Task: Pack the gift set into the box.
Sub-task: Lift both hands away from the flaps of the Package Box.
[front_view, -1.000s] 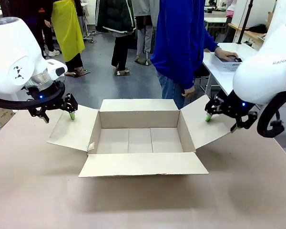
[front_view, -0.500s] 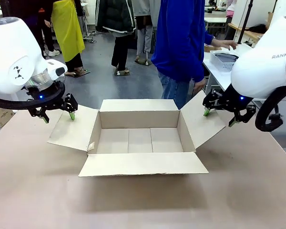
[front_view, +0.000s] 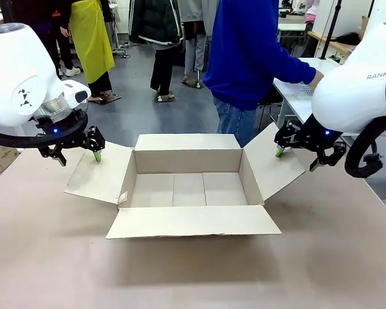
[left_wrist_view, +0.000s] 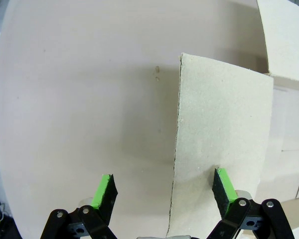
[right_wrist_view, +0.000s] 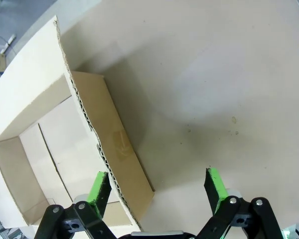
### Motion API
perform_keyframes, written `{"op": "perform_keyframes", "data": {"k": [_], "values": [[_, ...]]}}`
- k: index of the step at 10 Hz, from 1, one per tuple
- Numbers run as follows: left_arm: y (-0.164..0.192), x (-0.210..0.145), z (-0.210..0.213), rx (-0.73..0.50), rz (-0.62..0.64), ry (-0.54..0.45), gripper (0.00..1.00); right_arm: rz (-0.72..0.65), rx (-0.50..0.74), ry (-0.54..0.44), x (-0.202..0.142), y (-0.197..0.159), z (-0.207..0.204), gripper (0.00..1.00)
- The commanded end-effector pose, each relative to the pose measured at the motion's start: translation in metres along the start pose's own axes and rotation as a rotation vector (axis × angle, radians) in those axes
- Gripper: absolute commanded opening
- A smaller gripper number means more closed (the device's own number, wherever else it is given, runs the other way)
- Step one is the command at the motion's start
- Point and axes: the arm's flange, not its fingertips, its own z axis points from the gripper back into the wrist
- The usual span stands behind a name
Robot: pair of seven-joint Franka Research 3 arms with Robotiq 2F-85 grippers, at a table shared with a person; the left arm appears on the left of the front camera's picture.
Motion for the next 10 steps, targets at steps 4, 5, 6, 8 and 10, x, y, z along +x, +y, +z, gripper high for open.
{"op": "perform_keyframes", "data": {"k": [4,5,6,8,10], "values": [[-0.0007,-0.0004,0.0020,0.018,0.011,0.000,1.00,-0.015,-0.020,-0.008,0.0009,0.0017,0.0029,1.00],[-0.0007,-0.0004,0.0020,0.018,0.011,0.000,1.00,-0.015,-0.020,-0.008,0.0009,0.0017,0.0029,1.00],[-0.0007,-0.0004,0.0020,0.018,0.011,0.000,1.00,-0.015,-0.020,-0.008,0.0009,0.0017,0.0029,1.00],[-0.0007,-0.0004,0.0020,0.018,0.011,0.000,1.00,-0.015,-0.020,-0.008,0.0009,0.0017,0.0029,1.00],[-0.0007,-0.0004,0.0020,0.018,0.011,0.000,1.00,-0.015,-0.020,-0.008,0.0009,0.0017,0.0029,1.00]]}}
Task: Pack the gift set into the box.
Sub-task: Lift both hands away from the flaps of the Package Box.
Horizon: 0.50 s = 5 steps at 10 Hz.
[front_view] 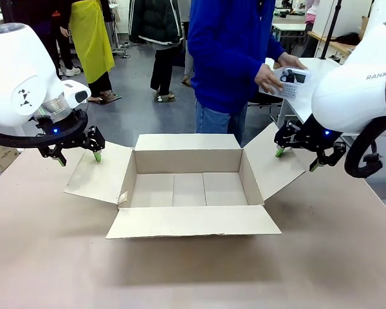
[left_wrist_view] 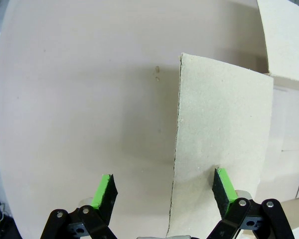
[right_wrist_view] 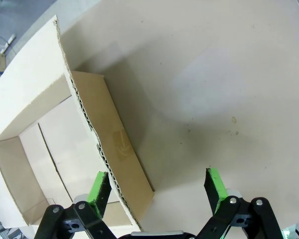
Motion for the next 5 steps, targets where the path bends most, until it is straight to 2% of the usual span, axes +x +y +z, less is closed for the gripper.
{"op": "perform_keyframes", "data": {"k": [1,5], "values": [[-0.0007,-0.0004,0.0020,0.018,0.011,0.000,1.00,-0.016,-0.019,-0.008,0.0010,0.0015,0.0030,1.00],[-0.0007,-0.0004,0.0020,0.018,0.011,0.000,1.00,-0.016,-0.019,-0.008,0.0010,0.0015,0.0030,1.00]]}}
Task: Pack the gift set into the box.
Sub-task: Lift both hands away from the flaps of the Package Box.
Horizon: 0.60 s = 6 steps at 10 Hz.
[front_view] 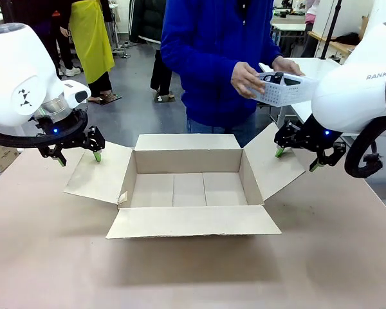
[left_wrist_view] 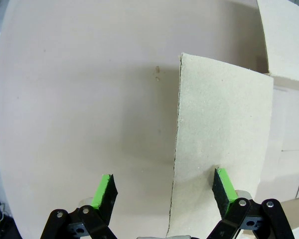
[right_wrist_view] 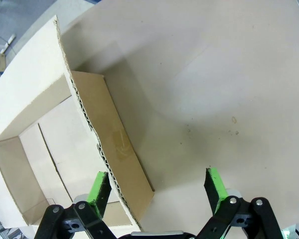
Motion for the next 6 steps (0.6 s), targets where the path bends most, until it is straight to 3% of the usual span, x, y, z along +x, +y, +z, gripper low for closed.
{"op": "perform_keyframes", "data": {"k": [1,6], "values": [[-0.0007,-0.0004,0.0020,0.018,0.011,0.000,1.00,-0.016,-0.019,-0.008,0.0010,0.0015,0.0030,1.00],[-0.0007,-0.0004,0.0020,0.018,0.011,0.000,1.00,-0.016,-0.019,-0.008,0.0010,0.0015,0.0030,1.00]]}}
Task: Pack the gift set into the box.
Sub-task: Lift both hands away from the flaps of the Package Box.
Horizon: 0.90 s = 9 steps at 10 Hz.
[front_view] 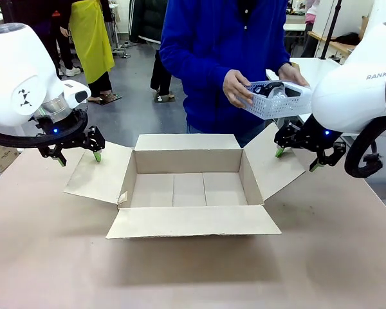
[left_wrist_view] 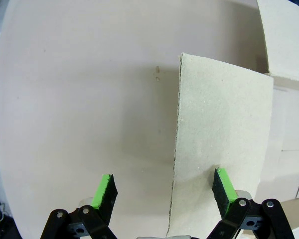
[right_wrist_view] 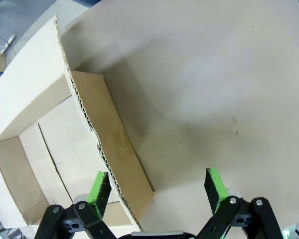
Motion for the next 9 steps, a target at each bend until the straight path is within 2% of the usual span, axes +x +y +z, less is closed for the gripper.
{"op": "perform_keyframes", "data": {"k": [1,9], "values": [[-0.0007,-0.0004,0.0020,0.018,0.011,0.000,1.00,-0.016,-0.019,-0.008,0.0010,0.0016,0.0030,1.00],[-0.0007,-0.0004,0.0020,0.018,0.011,0.000,1.00,-0.016,-0.019,-0.008,0.0010,0.0016,0.0030,1.00]]}}
